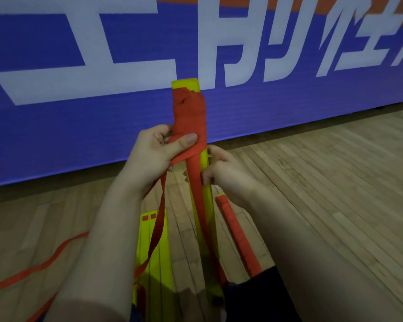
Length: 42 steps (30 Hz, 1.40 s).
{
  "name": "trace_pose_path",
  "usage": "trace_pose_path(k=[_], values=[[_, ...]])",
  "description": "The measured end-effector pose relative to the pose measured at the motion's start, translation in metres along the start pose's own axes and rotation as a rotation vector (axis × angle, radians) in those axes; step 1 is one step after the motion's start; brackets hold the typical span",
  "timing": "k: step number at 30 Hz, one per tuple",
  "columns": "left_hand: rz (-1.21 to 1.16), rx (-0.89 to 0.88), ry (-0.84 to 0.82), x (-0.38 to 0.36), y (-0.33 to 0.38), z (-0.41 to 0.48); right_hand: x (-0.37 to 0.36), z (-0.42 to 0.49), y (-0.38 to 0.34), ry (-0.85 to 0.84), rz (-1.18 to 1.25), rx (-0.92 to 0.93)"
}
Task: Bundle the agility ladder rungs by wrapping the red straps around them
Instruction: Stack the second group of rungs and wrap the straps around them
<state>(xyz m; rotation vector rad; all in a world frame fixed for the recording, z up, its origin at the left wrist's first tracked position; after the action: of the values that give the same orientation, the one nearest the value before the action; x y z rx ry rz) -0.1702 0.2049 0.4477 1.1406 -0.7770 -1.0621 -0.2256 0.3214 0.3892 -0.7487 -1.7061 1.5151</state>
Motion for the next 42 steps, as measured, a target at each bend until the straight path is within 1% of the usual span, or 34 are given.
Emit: trace_pose_path(k=[2, 5, 6, 7, 9, 11, 13, 15, 17, 19, 22, 24, 26, 30, 32, 34, 37, 39, 42], values=[[-0.017, 0.014, 0.08, -0.001, -0.005, 0.001, -0.001, 0.003, 0.005, 0.045, -0.004, 0.012], [-0.013, -0.01, 0.208, -0.003, -0.006, 0.003, -0.011, 0.001, 0.006, 0.033, -0.231, 0.069], [0.016, -0.024, 0.232, -0.005, -0.005, 0.003, -0.014, 0.002, 0.006, 0.06, -0.273, 0.098], [0.056, -0.042, 0.25, -0.006, -0.004, 0.003, -0.016, 0.003, 0.006, 0.111, -0.287, 0.144], [0.115, -0.081, 0.282, -0.006, -0.001, 0.002, -0.016, 0.005, 0.005, 0.27, -0.328, 0.261], [0.13, -0.096, 0.324, -0.003, -0.001, 0.003, -0.015, 0.003, 0.003, 0.38, -0.424, 0.326], [0.168, -0.093, 0.368, 0.001, 0.0, 0.004, -0.013, -0.005, -0.003, 0.447, -0.515, 0.379], [0.174, -0.081, 0.386, 0.004, -0.002, 0.004, -0.012, -0.011, -0.008, 0.467, -0.587, 0.407], [0.139, -0.069, 0.343, 0.002, -0.002, 0.004, -0.009, -0.013, -0.011, 0.486, -0.664, 0.384], [0.103, -0.046, 0.245, -0.002, -0.003, 0.005, -0.004, -0.013, -0.01, 0.518, -0.695, 0.342], [0.039, 0.009, 0.036, -0.008, -0.006, 0.007, 0.002, -0.011, -0.006, 0.525, -0.556, 0.354], [-0.025, 0.068, -0.063, -0.008, -0.011, 0.006, 0.006, -0.008, -0.003, 0.53, -0.48, 0.375], [-0.032, 0.094, -0.07, -0.003, -0.01, 0.006, 0.01, -0.005, -0.004, 0.546, -0.454, 0.391], [0.197, 0.1, 0.054, 0.008, -0.006, 0.005, 0.018, -0.001, -0.007, 0.579, -0.444, 0.37], [0.261, 0.11, 0.064, 0.01, -0.008, 0.005, 0.02, 0.002, -0.005, 0.581, -0.449, 0.351], [0.254, 0.155, -0.005, 0.008, -0.011, 0.005, 0.022, 0.002, -0.005, 0.586, -0.469, 0.351], [0.12, 0.19, -0.205, -0.003, -0.013, 0.001, 0.023, 0.0, -0.007, 0.561, -0.462, 0.375], [0.082, 0.195, -0.303, -0.009, -0.011, -0.003, 0.022, 0.0, -0.008, 0.511, -0.433, 0.397], [0.048, 0.157, -0.338, -0.012, -0.004, -0.006, 0.022, 0.004, -0.004, 0.479, -0.43, 0.354]])
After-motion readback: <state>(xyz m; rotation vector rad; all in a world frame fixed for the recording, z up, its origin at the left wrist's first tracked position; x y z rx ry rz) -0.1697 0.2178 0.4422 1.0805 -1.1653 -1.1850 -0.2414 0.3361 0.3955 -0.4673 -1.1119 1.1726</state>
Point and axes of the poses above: each hand's wrist, its own z-axis towards the middle knuckle, its own x-axis out of the back of the hand, y = z × x, the point moved 6 cm from there along z, towards the middle knuckle, and after that the axes turned 6 degrees about -z, right-handed, at the moved point
